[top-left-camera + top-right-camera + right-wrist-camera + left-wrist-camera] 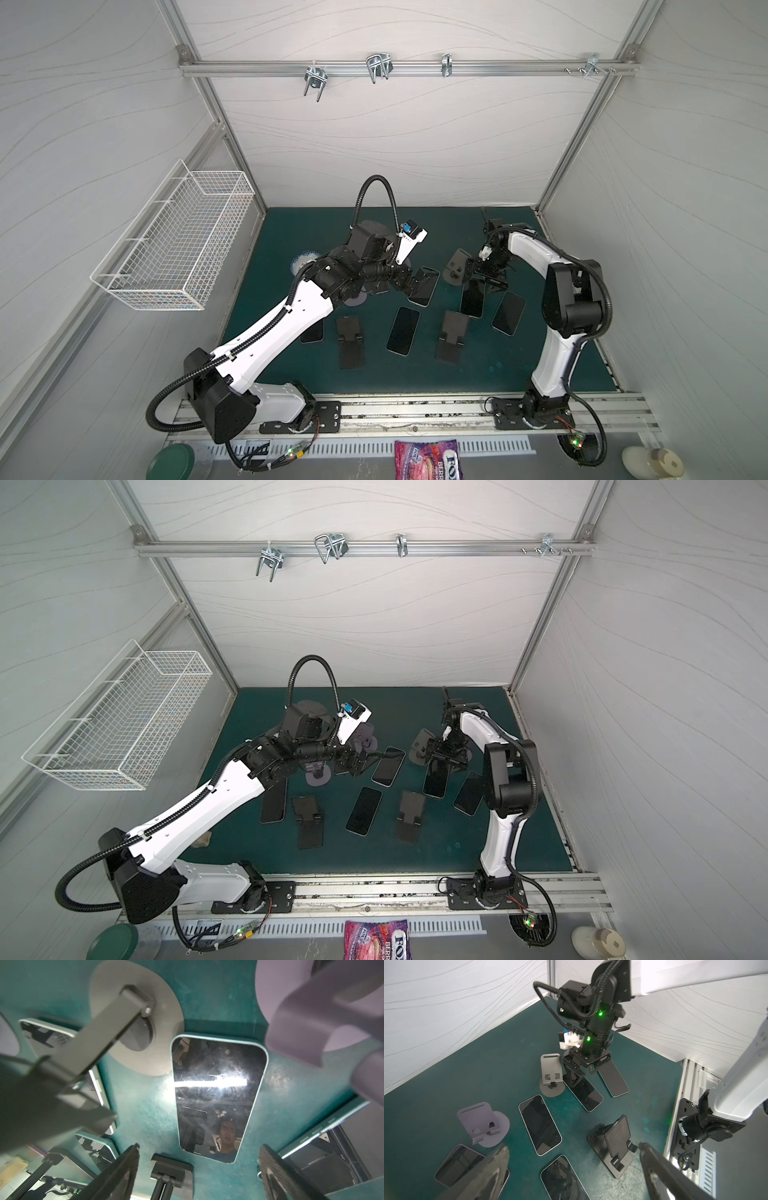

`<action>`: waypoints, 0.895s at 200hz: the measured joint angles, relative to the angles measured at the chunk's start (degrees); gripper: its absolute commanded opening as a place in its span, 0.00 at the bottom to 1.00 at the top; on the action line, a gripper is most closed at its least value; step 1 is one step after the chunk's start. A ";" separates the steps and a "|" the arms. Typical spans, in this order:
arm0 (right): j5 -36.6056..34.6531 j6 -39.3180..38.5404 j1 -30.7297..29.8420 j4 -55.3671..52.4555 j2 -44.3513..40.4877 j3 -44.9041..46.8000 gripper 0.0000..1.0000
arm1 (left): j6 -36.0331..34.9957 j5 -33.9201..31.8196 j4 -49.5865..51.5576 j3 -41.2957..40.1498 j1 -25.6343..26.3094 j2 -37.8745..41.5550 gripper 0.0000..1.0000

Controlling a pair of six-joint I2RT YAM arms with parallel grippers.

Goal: Remove the phone from the phone stand
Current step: Place the phone to the middle-right of the table, then reset both arms

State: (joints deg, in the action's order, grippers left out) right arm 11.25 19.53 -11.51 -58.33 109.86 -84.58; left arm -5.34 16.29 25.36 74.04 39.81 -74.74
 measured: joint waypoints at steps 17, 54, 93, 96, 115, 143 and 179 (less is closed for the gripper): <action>0.00 -0.09 0.33 -0.04 -1.16 0.00 0.92 | 0.04 -1.36 -0.22 -0.28 0.00 0.20 0.99; 0.00 -0.55 1.36 -0.37 -3.32 -0.13 0.93 | -0.07 -5.05 -1.88 -0.59 0.00 1.22 0.99; -0.02 -1.03 1.97 -0.68 -4.76 -0.61 0.93 | -0.20 -6.91 -2.99 -0.59 -0.02 1.79 0.99; -0.02 -1.03 2.01 -0.74 -4.87 -0.63 0.93 | -0.17 -6.99 -2.99 -0.59 -0.04 1.79 0.99; 0.04 -1.14 2.19 -1.18 -5.77 -0.98 0.93 | -0.04 -7.61 -3.45 -0.98 -0.20 2.16 0.99; 0.15 -1.14 2.40 -1.81 -7.67 -2.10 0.93 | 0.07 -7.96 -4.13 -1.46 -0.96 2.84 0.99; 0.20 -1.11 2.80 -2.36 -10.45 -3.80 0.93 | 0.28 -9.31 -4.92 -1.49 -2.97 3.48 0.99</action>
State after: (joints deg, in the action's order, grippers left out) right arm 11.44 18.41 -8.71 -60.69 99.42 -88.38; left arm -5.06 6.98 20.45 72.55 36.84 -71.26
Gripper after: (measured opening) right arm 0.932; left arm 0.987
